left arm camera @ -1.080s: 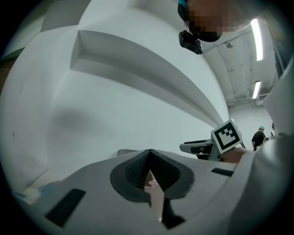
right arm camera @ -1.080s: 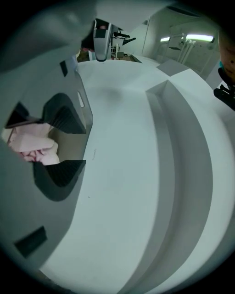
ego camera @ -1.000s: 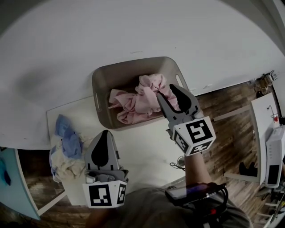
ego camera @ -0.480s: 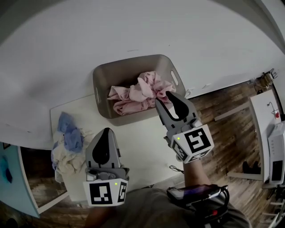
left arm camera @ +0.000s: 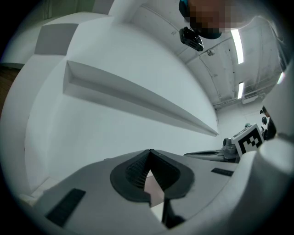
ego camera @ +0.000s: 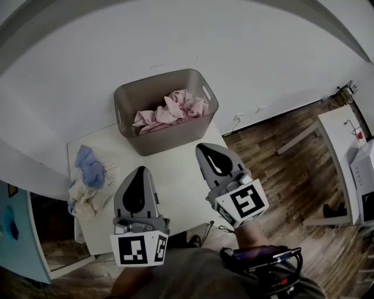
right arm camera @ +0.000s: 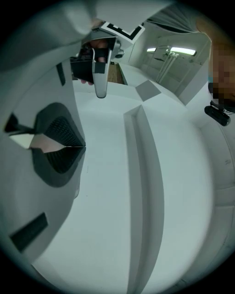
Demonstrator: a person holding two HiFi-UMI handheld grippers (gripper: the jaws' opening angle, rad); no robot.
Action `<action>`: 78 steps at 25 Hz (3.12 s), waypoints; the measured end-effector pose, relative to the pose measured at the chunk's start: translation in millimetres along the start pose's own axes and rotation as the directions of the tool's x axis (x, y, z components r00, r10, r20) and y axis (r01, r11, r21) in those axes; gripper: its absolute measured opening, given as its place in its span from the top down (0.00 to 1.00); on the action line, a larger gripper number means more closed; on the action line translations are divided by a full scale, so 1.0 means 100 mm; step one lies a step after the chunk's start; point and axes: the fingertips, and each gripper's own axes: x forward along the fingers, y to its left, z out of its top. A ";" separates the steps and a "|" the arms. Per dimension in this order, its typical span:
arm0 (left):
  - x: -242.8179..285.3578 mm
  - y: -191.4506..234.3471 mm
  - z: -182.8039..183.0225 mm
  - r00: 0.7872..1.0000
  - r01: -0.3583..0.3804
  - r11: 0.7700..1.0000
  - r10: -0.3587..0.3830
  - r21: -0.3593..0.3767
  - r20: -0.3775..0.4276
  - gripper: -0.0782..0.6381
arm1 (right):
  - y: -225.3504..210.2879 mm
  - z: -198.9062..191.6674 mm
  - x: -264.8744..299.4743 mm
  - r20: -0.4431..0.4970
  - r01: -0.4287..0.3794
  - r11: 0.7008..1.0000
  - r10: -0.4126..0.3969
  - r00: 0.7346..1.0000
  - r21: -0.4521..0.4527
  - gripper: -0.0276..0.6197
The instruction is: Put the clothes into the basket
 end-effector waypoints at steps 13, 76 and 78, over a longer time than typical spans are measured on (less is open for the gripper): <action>-0.76 -0.95 0.32 0.992 0.096 0.989 -0.104 0.112 0.070 0.88 | 0.51 0.00 -1.27 0.049 0.007 1.000 -0.009 0.999 0.027 0.94; -1.98 2.90 -0.62 0.902 -0.409 0.912 0.403 -0.010 -0.154 0.88 | 3.57 -1.34 1.74 -0.220 -0.473 0.871 0.491 0.843 0.134 0.66; -1.94 3.07 -0.71 0.903 -0.406 0.914 0.397 -0.024 -0.161 0.88 | 3.59 -1.47 1.89 -0.238 -0.454 0.881 0.474 0.848 0.136 0.53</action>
